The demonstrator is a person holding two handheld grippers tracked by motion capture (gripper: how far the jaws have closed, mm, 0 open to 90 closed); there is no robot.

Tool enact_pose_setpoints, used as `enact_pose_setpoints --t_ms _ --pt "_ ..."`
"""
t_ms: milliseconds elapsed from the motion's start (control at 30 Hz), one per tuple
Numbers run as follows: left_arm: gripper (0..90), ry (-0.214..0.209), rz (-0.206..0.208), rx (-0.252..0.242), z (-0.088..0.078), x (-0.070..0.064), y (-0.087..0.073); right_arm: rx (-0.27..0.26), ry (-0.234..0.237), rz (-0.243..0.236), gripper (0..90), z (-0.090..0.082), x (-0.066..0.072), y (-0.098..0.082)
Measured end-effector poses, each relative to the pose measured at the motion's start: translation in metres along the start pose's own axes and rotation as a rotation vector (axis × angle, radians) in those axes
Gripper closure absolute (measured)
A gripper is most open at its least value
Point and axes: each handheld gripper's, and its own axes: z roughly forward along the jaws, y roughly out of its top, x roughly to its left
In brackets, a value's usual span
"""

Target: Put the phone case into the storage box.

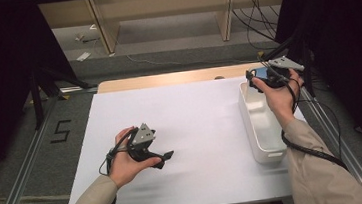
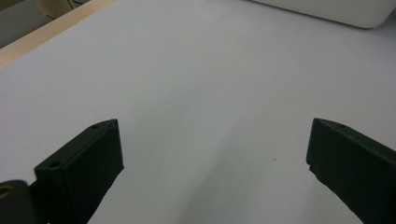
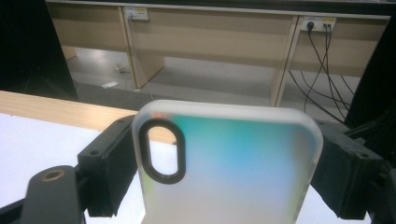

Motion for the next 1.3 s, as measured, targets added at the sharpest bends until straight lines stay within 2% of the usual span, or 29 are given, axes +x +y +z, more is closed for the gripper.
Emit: enact_pose_setpoints --t_ms 767,1300 --pt "2.9 0.000 0.001 0.000 0.000 0.000 0.000 0.037 -0.001 -0.009 18.2 0.008 0.000 -0.002" --pt "2.9 0.000 0.000 -0.002 0.000 0.000 0.000 0.043 -0.006 -0.021 18.2 0.011 0.000 -0.003"
